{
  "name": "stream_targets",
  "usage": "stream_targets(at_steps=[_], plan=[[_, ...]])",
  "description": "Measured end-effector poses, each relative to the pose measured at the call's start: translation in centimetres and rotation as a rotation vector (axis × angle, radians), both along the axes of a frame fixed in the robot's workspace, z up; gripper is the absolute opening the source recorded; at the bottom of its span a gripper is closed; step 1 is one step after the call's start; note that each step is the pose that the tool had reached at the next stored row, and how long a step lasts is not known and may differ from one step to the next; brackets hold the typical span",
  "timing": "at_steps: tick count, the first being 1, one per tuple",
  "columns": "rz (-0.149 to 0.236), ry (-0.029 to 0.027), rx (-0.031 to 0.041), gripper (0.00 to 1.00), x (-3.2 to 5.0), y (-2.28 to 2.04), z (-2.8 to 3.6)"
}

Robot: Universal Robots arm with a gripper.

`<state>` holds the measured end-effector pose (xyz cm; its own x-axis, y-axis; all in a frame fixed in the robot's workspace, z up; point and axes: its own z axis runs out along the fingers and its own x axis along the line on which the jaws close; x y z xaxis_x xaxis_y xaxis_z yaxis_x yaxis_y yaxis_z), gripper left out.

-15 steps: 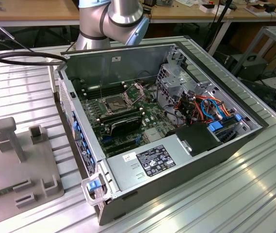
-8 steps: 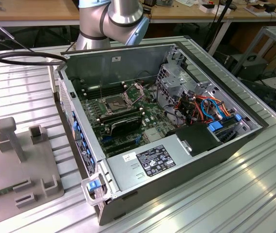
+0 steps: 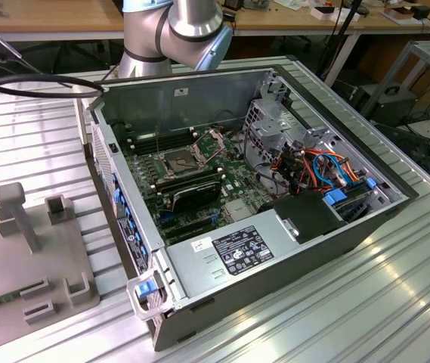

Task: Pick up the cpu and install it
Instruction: 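Pick up the cpu and move it towards the insertion slot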

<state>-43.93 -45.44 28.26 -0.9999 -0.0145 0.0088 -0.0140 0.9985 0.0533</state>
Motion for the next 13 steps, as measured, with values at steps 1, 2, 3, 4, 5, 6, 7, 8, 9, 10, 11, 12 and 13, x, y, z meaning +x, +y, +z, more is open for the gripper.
stream_targets(at_steps=[1, 2, 3, 4, 5, 6, 7, 8, 9, 10, 11, 12, 13], plan=[[0.0, 0.0, 0.0, 0.55, 0.0, 0.0, 0.13], [0.0, 0.0, -0.0001, 0.55, 0.0, 0.0, 0.26], [0.0, -0.0001, -0.0003, 0.55, 0.0, 0.0, 0.39], [0.0, 0.0, -0.0005, 0.55, 0.0, 0.0, 0.54], [0.0, 0.0, -0.0008, 0.55, 0.0, 0.0, 0.78], [0.0, -0.0001, -0.0009, 0.55, 0.01, 0.0, 0.96], [0.0, 0.0, -0.0013, 0.55, 0.0, 0.0, 1.21], [0.0, 0.0, -0.0016, 0.55, 0.0, 0.0, 1.41], [0.0, -0.0001, -0.0019, 0.55, 0.0, 0.0, 1.6], [0.0, 0.0, -0.0022, 0.55, 0.0, 0.0, 1.84], [0.0, 0.0, -0.0026, 0.55, 0.0, 0.0, 2.11], [0.0, -0.0001, -0.0028, 0.55, 0.0, 0.0, 2.34], [0.0, -0.0001, -0.0031, 0.55, 0.0, 0.0, 2.57]])
